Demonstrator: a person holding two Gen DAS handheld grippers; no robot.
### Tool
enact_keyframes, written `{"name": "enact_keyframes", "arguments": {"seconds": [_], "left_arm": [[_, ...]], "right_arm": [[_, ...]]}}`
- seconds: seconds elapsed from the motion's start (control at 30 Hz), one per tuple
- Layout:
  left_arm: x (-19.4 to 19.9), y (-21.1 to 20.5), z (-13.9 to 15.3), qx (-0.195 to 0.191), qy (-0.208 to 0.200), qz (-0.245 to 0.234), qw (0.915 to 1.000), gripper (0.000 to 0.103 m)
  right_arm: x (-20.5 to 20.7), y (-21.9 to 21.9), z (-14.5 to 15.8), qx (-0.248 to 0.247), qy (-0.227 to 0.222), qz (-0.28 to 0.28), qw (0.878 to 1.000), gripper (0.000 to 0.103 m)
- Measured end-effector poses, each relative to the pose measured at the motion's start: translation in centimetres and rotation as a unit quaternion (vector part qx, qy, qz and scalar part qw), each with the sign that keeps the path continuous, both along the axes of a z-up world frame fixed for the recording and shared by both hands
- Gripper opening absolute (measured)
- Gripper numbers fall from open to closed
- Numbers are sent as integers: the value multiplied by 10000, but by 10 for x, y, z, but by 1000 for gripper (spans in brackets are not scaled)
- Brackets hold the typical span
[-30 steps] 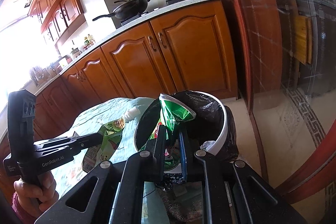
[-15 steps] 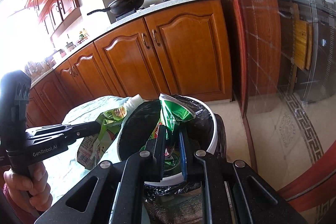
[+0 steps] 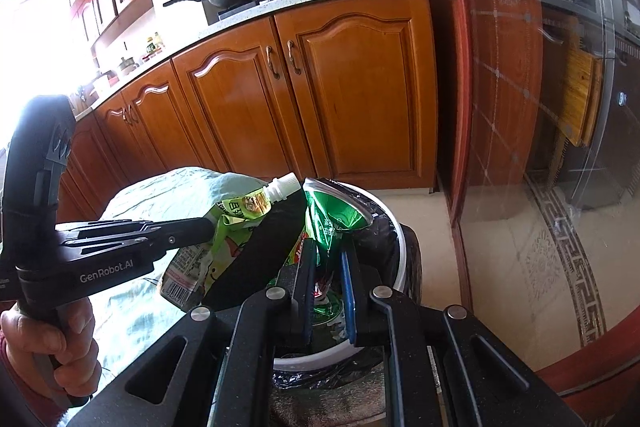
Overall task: Collect trash
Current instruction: 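Open both tools to drop the green pouch and can into the bin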
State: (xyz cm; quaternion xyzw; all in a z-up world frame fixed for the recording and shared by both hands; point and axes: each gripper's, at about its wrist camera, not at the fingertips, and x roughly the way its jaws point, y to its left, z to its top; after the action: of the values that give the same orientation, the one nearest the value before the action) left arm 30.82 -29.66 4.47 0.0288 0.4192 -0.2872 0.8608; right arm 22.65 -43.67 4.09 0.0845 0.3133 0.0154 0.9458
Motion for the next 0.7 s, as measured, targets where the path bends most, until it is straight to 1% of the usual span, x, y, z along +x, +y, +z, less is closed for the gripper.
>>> {"name": "enact_keyframes", "arguments": {"seconds": [0.33, 0.7], "left_arm": [[8, -8, -17, 132, 148, 62, 9998, 1], [14, -16, -20, 213, 137, 31, 9997, 2]], "right_arm": [[14, 5, -5, -226, 214, 94, 9995, 12], [26, 6, -17, -395, 483, 166, 9979, 12]]}}
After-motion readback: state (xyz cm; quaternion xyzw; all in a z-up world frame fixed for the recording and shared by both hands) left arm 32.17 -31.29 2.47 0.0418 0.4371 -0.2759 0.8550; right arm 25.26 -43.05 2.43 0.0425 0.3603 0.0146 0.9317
